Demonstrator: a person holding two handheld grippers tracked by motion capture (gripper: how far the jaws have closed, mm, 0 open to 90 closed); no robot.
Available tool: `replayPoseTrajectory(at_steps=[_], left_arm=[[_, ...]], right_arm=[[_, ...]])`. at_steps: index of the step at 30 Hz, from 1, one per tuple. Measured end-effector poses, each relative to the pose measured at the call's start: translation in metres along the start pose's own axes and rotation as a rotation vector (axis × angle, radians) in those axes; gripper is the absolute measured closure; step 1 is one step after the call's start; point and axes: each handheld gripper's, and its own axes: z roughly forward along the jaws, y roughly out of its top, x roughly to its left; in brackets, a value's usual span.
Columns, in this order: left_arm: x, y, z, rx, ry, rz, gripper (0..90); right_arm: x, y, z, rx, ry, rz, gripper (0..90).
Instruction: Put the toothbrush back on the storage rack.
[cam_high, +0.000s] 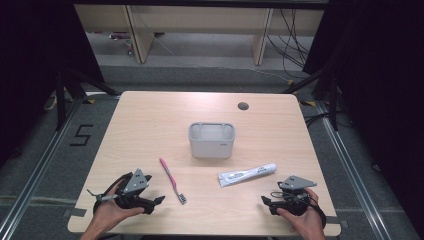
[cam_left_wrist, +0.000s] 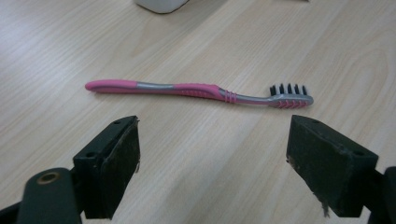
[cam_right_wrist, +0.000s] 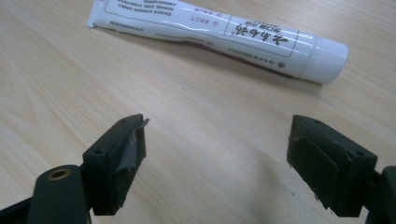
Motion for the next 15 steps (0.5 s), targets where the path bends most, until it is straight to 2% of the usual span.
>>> replayPoseTrajectory(at_steps=[1,2,6,8,9,11,13,15], left_arm=[[0.002,0.003,0.002,0.009,-0.008,0.024,18.1],[0.002,0.005,0.003,0.014,-0.008,0.03,18.6],[0.005,0.007,0.007,0.034,-0.011,0.047,20.2],[0.006,0.007,0.008,0.026,-0.012,0.037,20.6],[0.007,0.008,0.008,0.032,-0.001,0.05,20.7],[0.009,0.01,0.008,0.043,-0.005,0.07,20.8],[0.011,0.012,0.01,0.044,-0.011,0.081,21.3],[0.013,0.016,0.012,0.045,-0.005,0.088,21.6]], right_arm=[[0.0,0.0,0.0,0.001,0.002,-0.005,20.3],[0.001,0.0,0.0,0.008,0.007,0.01,20.4],[-0.001,0.0,0.0,-0.004,0.0,-0.018,20.7],[0.001,0.0,0.001,0.009,0.011,0.006,20.7],[0.003,-0.001,0.001,0.014,0.011,0.036,20.8],[0.004,-0.001,0.001,0.015,0.009,0.037,20.8],[0.002,-0.001,0.001,0.011,0.013,0.011,20.9],[0.003,0.0,0.0,0.026,0.014,0.028,21.0]])
